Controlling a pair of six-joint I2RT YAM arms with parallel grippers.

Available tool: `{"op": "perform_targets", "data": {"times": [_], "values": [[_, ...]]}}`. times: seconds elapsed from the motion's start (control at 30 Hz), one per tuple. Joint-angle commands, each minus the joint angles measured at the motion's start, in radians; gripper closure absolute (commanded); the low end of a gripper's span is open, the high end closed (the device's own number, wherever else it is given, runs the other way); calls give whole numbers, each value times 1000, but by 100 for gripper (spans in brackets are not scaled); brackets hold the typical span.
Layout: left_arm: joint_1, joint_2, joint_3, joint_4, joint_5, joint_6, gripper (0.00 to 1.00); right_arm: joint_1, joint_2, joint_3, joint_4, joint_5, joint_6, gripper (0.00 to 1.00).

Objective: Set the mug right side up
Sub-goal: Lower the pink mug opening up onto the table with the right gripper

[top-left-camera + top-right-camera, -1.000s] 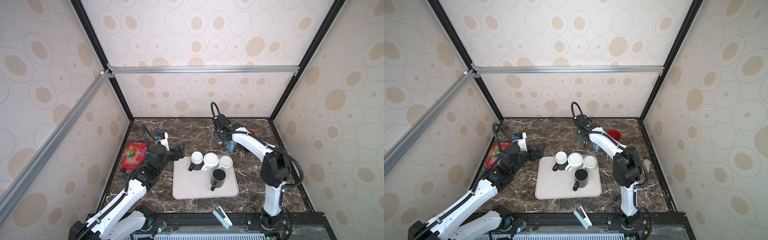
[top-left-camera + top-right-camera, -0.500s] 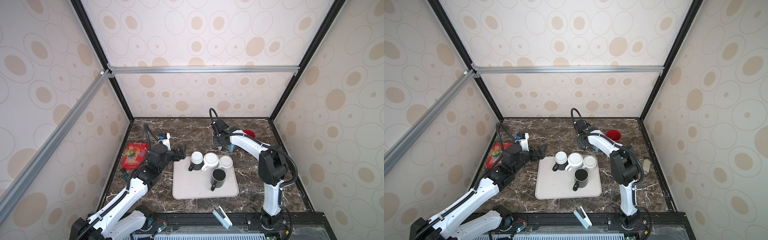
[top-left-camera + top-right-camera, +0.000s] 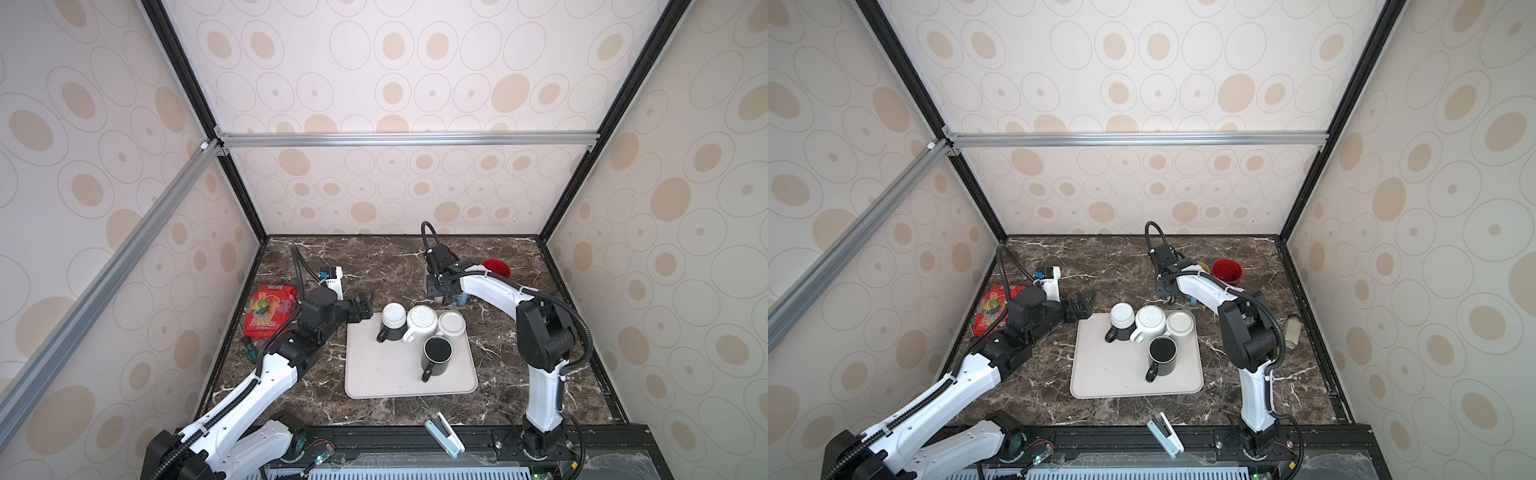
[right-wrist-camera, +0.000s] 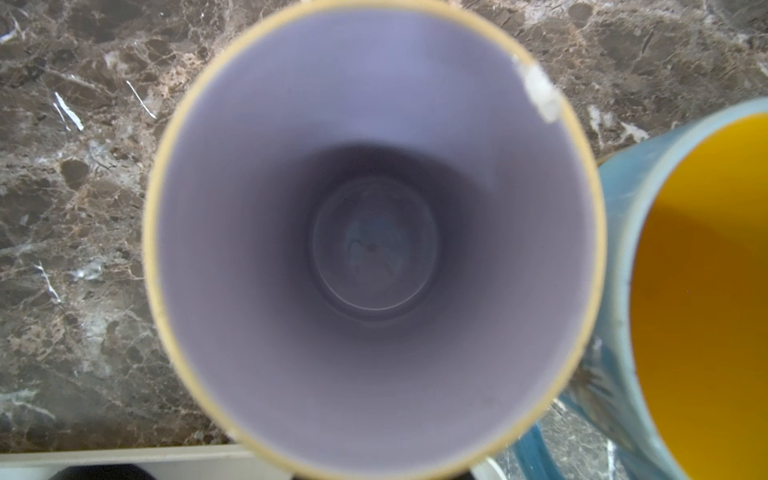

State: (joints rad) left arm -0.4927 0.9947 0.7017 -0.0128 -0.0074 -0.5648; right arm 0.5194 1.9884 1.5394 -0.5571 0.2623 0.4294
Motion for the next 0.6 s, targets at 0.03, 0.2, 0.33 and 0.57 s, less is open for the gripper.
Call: {"op": "perform_targets", "data": {"times": [0.03,0.2,0.33,0.57], "values": [[6,10,9,16,6,29,0,-4,-77,-52,24,18,26,95],[6,20,10,19,7,33,0,-4,-110,-76,31,3,26,78],[6,27,12,22,8,36,0,-4,-119,-79,37,-5,23,66],[6,24,10,13,-2,47,0,-2,-158,-70,9,-33,15,55]]}}
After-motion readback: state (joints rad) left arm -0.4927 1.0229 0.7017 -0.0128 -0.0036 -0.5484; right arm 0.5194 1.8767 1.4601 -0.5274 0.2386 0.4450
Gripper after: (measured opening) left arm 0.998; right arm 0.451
